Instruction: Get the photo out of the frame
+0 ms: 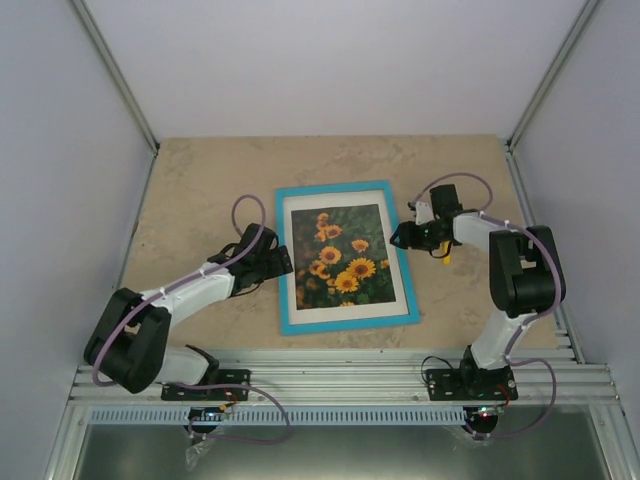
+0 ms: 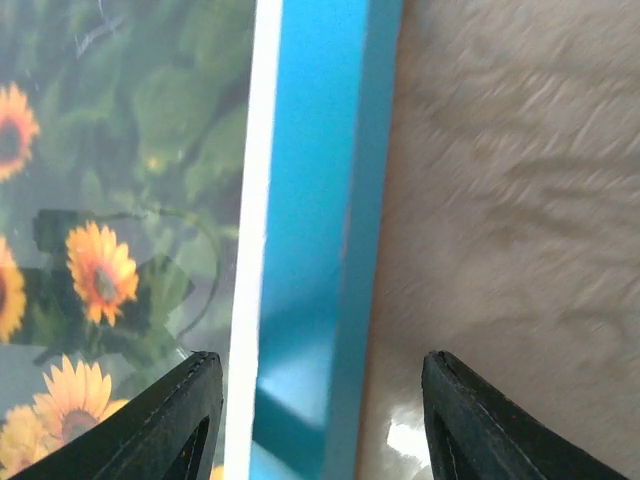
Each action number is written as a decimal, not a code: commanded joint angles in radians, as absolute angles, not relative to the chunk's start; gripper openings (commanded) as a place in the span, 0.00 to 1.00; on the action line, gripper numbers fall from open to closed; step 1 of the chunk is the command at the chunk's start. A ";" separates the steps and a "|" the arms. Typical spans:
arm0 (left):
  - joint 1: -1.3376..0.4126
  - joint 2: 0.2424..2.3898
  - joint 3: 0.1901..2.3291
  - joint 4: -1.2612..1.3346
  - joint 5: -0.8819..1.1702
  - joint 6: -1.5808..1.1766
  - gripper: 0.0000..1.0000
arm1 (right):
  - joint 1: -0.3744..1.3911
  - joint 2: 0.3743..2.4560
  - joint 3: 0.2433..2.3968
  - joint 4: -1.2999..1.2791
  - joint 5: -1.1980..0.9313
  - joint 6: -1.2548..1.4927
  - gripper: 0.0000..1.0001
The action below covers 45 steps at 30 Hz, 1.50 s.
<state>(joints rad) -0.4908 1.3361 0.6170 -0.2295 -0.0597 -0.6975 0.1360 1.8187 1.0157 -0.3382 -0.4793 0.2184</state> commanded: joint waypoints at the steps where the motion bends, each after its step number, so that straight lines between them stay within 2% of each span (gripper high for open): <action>1: -0.531 1.373 0.667 -0.247 -0.148 -0.702 0.88 | 0.202 1.752 0.968 -0.378 -0.317 0.241 0.56; 9: -0.579 1.447 0.711 -0.270 -0.193 -0.700 0.82 | 0.292 1.732 0.945 -0.399 -0.151 0.248 0.54; 17: -0.623 1.516 0.747 -0.295 -0.228 -0.708 0.72 | 0.333 1.709 0.924 -0.396 -0.071 0.264 0.47; 29: -0.686 1.612 0.809 -0.314 -0.247 -0.718 0.32 | 0.334 1.679 0.898 -0.398 -0.011 0.271 0.22; 35: -0.719 1.657 0.860 -0.301 -0.222 -0.723 0.18 | 0.330 1.644 0.879 -0.408 0.050 0.291 0.07; 45: -0.727 1.634 0.953 -0.370 -0.258 -0.705 0.15 | 0.327 1.547 0.903 -0.466 0.091 0.303 0.02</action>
